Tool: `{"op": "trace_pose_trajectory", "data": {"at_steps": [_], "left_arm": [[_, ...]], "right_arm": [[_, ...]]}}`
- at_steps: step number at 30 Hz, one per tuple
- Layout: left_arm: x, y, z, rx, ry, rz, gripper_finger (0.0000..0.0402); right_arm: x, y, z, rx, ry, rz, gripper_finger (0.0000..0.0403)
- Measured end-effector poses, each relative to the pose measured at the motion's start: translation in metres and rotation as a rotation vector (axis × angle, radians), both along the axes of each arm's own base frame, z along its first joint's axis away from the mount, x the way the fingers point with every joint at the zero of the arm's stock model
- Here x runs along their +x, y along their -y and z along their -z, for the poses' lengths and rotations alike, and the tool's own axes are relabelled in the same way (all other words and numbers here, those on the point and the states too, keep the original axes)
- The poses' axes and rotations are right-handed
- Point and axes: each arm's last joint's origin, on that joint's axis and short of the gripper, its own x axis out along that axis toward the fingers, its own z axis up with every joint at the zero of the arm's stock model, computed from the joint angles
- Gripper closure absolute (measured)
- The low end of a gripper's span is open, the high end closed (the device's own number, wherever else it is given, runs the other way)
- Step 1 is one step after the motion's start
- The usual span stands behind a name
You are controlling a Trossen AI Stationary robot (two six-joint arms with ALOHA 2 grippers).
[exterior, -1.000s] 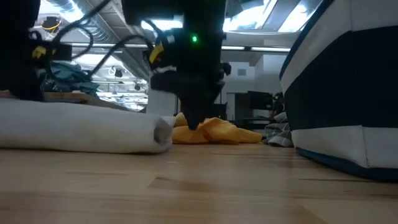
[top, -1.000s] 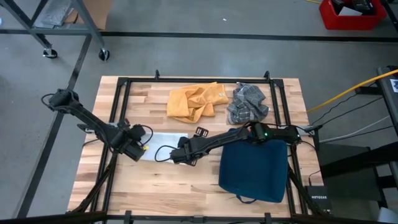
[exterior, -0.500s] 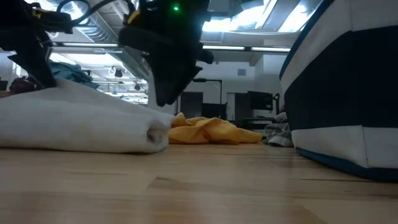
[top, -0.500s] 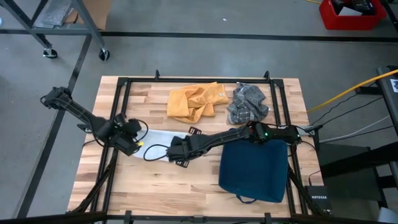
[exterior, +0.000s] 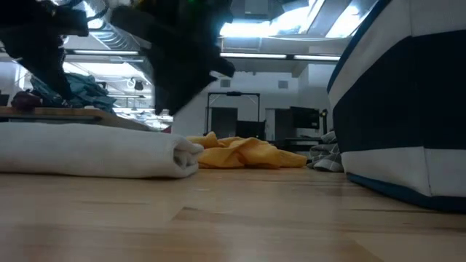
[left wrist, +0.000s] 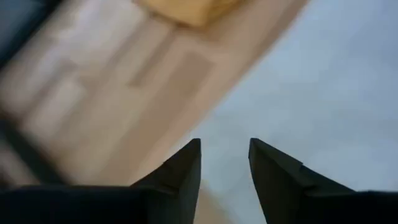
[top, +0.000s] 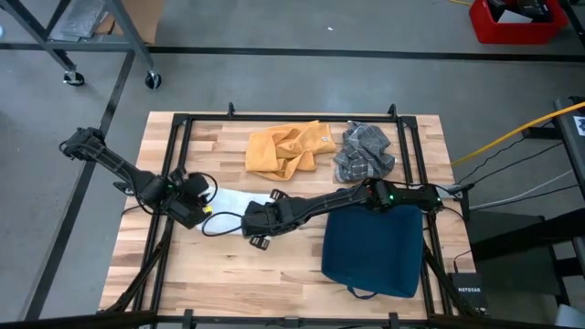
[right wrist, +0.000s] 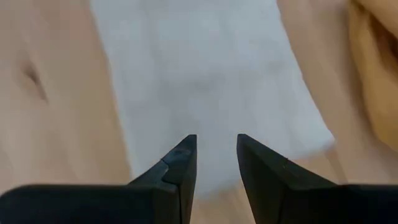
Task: Fold towel
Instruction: Fold the white towel
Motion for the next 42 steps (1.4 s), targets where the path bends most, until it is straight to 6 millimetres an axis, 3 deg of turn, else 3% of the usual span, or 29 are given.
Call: {"op": "trace_pose_trajectory", "data": {"at_steps": [7, 16, 30, 36, 42], "left_arm": [[0.016, 0.02, 0.014, -0.157, 0.118, 0.177, 0.0329], [0.007, 0.016, 0.054, -0.193, 0.085, 0.121, 0.0392], [-0.008, 0.007, 0.1, -0.258, 0.081, 0.043, 0.04], [-0.007, 0.007, 0.096, -0.275, 0.083, 0.054, 0.04], [-0.006, 0.008, 0.061, -0.279, 0.096, 0.071, 0.04]], "right_arm": [[0.015, 0.001, 0.011, 0.076, 0.13, -0.014, 0.0285], [0.012, 0.013, 0.037, 0.086, 0.062, 0.006, 0.0285], [0.005, 0.014, 0.067, 0.08, 0.022, 0.007, 0.0285], [0.006, 0.014, 0.064, 0.08, 0.039, 0.007, 0.0285], [0.014, 0.013, 0.037, 0.039, 0.101, -0.01, 0.0285]]}}
